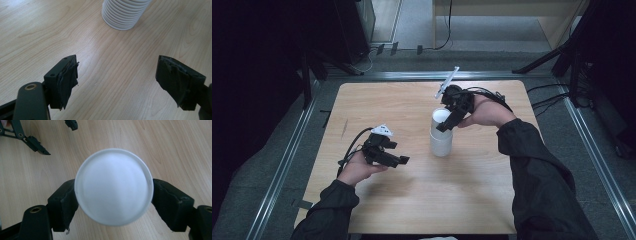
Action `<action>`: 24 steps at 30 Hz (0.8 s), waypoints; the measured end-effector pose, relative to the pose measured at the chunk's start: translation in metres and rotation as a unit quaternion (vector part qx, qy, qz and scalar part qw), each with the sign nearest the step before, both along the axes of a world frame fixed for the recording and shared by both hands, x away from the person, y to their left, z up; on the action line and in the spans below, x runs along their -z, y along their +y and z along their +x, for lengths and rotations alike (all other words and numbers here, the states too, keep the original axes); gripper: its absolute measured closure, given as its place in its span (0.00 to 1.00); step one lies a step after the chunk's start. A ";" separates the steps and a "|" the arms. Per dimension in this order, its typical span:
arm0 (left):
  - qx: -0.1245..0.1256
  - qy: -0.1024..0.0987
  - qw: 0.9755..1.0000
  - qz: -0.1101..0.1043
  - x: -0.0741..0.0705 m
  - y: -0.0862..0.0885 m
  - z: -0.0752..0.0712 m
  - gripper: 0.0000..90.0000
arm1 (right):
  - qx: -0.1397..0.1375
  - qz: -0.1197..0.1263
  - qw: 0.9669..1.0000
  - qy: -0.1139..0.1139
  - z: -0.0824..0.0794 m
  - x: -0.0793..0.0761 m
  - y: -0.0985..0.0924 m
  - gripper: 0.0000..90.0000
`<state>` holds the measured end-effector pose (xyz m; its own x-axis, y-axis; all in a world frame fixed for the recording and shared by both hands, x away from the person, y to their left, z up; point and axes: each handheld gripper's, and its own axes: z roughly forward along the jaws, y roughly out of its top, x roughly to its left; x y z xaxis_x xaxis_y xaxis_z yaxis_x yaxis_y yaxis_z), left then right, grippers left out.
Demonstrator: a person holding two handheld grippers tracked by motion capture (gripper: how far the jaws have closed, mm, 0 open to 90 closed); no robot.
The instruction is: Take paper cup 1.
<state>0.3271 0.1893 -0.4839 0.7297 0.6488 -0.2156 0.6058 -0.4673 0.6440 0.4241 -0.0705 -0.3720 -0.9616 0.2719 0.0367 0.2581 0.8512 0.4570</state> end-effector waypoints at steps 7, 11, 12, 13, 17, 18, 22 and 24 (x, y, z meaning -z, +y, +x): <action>0.000 0.008 1.000 -0.010 -0.001 0.001 0.000 0.20 | -0.013 -0.033 0.999 -0.003 0.000 0.000 0.015 0.34; 0.005 0.017 1.000 -0.020 -0.002 0.001 0.000 0.17 | -0.010 -0.050 0.999 -0.003 0.001 -0.001 0.018 0.35; 0.005 0.017 1.000 -0.020 -0.002 0.001 0.000 0.17 | -0.010 -0.050 0.999 -0.003 0.001 -0.001 0.018 0.35; 0.006 0.018 1.000 -0.022 -0.002 0.000 0.000 0.17 | -0.007 -0.054 0.999 -0.001 0.000 -0.002 0.018 0.36; 0.007 0.018 0.999 -0.025 -0.003 0.000 0.000 0.17 | -0.010 -0.057 0.998 -0.003 0.000 -0.005 0.018 0.36; 0.007 0.018 1.000 -0.025 -0.003 0.000 0.000 0.17 | -0.010 -0.057 0.998 -0.003 0.000 -0.006 0.018 0.36; 0.012 0.020 0.999 -0.027 -0.003 0.000 -0.001 0.17 | -0.006 -0.059 0.998 -0.001 0.000 -0.010 0.018 0.36; 0.015 0.022 0.999 -0.027 -0.003 0.000 0.000 0.17 | -0.008 -0.061 0.998 -0.001 0.000 -0.013 0.018 0.36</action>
<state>0.3267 0.1890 -0.4807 0.7371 0.6143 -0.2818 0.6209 -0.4508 0.6413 0.4240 -0.0528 -0.3590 -0.9658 0.2591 0.0027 0.2436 0.9043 0.3506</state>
